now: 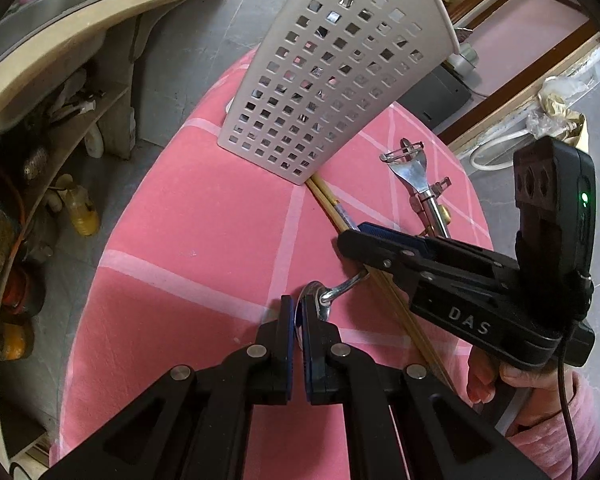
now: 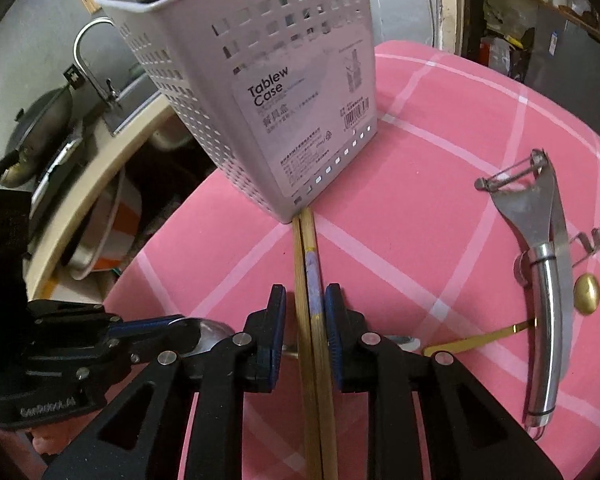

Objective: Organize utensils
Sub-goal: 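Lift the spoon and chopsticks and carry both over the white caddy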

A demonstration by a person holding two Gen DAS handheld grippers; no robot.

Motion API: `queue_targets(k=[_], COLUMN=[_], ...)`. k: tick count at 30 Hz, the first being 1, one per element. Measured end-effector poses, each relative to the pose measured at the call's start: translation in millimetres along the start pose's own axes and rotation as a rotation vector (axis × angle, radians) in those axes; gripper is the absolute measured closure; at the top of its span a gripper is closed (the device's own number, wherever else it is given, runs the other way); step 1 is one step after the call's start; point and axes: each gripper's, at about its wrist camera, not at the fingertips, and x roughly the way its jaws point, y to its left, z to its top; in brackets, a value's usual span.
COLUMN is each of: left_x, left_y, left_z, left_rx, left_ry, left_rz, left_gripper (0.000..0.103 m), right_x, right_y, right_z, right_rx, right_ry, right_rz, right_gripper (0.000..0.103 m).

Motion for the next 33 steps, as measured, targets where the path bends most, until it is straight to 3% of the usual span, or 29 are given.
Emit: queue_targets(k=[14, 26, 33], left_x=[-9, -58, -86], left_y=[3, -32, -57], left_z=[-1, 8, 18], left_rx=[0.020, 0.223, 0.326], left_ry=[-0.034, -0.118, -0.163], left_rz=[0.010, 0.069, 0.091], left_gripper=[0.099, 0.100, 0.100], right_x=[-11, -83, -138], right_y=[9, -28, -33], right_z=[-7, -49, -69], right_rx=[-0.026, 0.199, 0.274], right_ry=[0.004, -0.245, -0.431], right_rz=[-0.113, -0.048, -0.070], right_gripper=[0.091, 0.091, 0.091])
